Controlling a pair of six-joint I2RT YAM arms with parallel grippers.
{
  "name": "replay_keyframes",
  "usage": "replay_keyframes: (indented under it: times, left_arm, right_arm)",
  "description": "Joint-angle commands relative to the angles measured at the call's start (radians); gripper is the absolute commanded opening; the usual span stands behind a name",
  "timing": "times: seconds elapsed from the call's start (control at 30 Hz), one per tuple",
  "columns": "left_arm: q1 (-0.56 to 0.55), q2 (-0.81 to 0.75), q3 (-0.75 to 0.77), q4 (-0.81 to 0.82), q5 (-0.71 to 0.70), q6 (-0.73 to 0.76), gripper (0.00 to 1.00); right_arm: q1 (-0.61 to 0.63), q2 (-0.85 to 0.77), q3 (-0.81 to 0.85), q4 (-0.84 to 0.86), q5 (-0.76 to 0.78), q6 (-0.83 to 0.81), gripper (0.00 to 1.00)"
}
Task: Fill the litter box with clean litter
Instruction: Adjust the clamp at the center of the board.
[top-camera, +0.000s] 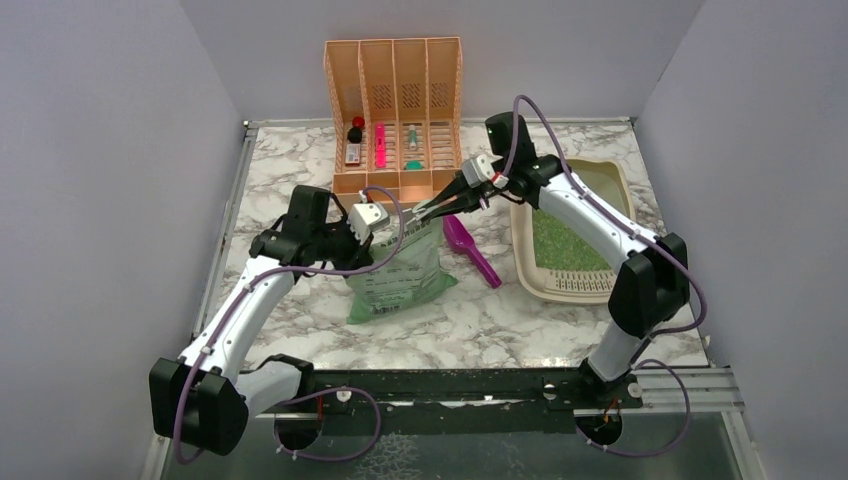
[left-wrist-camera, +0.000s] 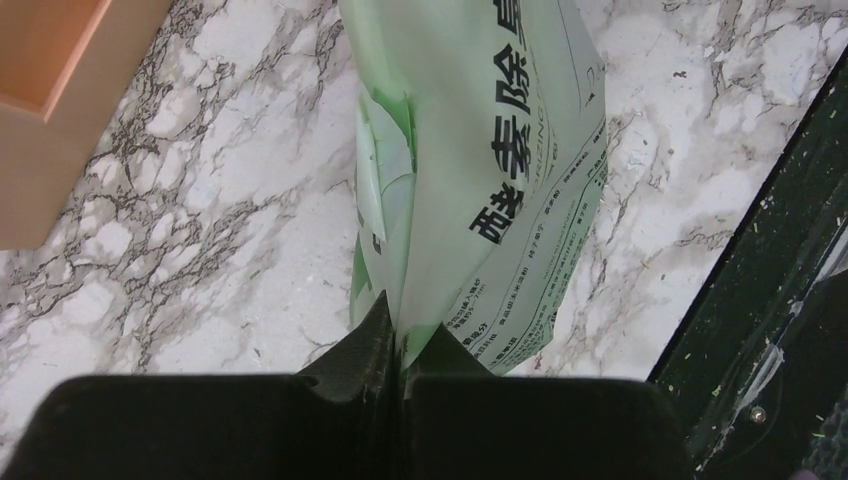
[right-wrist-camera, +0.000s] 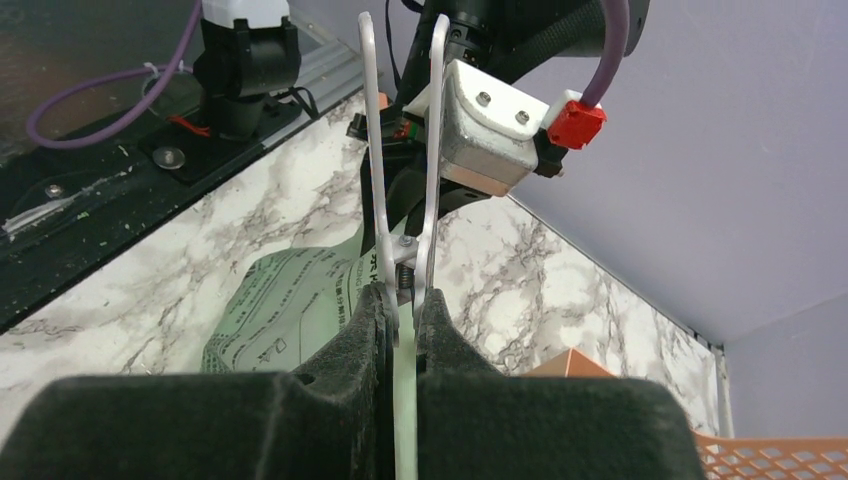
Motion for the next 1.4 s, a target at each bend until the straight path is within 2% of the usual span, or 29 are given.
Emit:
replay_keyframes:
  times: [0.0,0.1,0.2,0.3,0.43,0.53,0.67,0.73,0.8,0.87,0.97,1.07,1.23,1.37]
  left_arm:
    - [0.015,-0.036,0.059,0.157,0.100,-0.009,0.00]
    - [0.016,-0.032,0.064,0.156,0.095,-0.009,0.00]
    - [0.016,-0.034,0.067,0.156,0.086,-0.010,0.00]
    - [0.017,-0.034,0.073,0.153,0.075,-0.011,0.00]
    - [0.017,-0.035,0.081,0.143,0.073,-0.004,0.00]
    - [0.017,-0.030,0.085,0.137,0.067,0.003,0.00]
    - [0.018,-0.025,0.093,0.135,0.070,0.009,0.00]
    - [0.017,-0.025,0.097,0.135,0.073,0.012,0.00]
    - [0.016,-0.025,0.102,0.134,0.077,0.015,0.00]
    - [0.016,-0.026,0.107,0.135,0.079,0.018,0.00]
    - [0.018,-0.025,0.112,0.135,0.078,0.022,0.00]
    - [0.018,-0.030,0.121,0.130,0.063,0.026,0.00]
    - [0.018,-0.058,0.121,0.129,0.043,0.043,0.00]
    - [0.018,-0.072,0.112,0.127,0.050,0.048,0.00]
  right_arm:
    - [-0.004,0.045,0.065,-0.075,-0.101,-0.043,0.01]
    - [-0.004,0.065,0.106,-0.210,-0.106,-0.148,0.01]
    - [0.000,0.086,0.119,-0.206,-0.108,-0.099,0.01]
    - [0.014,0.120,0.142,-0.316,-0.069,-0.198,0.01]
    - [0.014,0.161,0.190,-0.388,-0.005,-0.194,0.01]
    - [0.014,0.170,0.248,-0.527,-0.019,-0.337,0.01]
    - [0.017,0.144,0.221,-0.418,-0.119,-0.260,0.01]
    - [0.029,0.128,0.174,-0.242,-0.119,-0.113,0.01]
    - [0.043,0.123,0.140,-0.183,-0.071,-0.056,0.01]
    - [0.048,0.132,0.134,-0.198,-0.022,-0.064,0.01]
    - [0.048,0.166,0.185,-0.355,0.053,-0.168,0.01]
    - [0.048,0.196,0.271,-0.527,0.201,-0.260,0.01]
    - [0.048,0.186,0.309,-0.578,0.465,-0.247,0.01]
    - [0.049,0.184,0.322,-0.613,0.593,-0.259,0.01]
